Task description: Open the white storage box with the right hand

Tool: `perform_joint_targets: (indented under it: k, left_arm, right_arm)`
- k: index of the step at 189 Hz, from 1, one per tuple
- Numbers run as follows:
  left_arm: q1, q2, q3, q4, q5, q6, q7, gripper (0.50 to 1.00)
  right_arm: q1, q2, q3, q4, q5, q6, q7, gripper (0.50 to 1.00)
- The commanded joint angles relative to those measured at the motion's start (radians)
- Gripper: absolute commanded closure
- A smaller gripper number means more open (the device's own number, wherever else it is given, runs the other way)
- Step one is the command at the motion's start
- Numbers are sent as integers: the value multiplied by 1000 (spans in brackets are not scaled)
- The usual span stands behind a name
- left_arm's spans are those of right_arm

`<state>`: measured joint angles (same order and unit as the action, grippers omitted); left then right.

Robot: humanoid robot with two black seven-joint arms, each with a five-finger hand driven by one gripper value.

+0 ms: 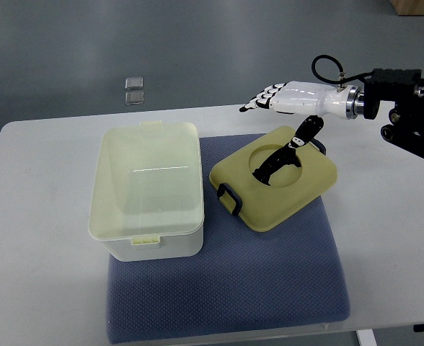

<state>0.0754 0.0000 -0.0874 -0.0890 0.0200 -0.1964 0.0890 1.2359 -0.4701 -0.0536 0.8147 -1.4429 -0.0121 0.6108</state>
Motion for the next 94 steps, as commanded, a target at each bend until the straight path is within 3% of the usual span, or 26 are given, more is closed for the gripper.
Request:
perform_joint_targets:
  k: [1,48,94]
  left_arm:
    - [0,0,0,0,0,0,0,500]
    - [0,0,0,0,0,0,0,500]
    - [0,0,0,0,0,0,0,500]
  right_arm:
    - [25,-13,3,0,99,139,0,579]
    - [33,-61,107,-3,291,432,0,572]
    - [-15,-68,187,-15,633,521,0,572]
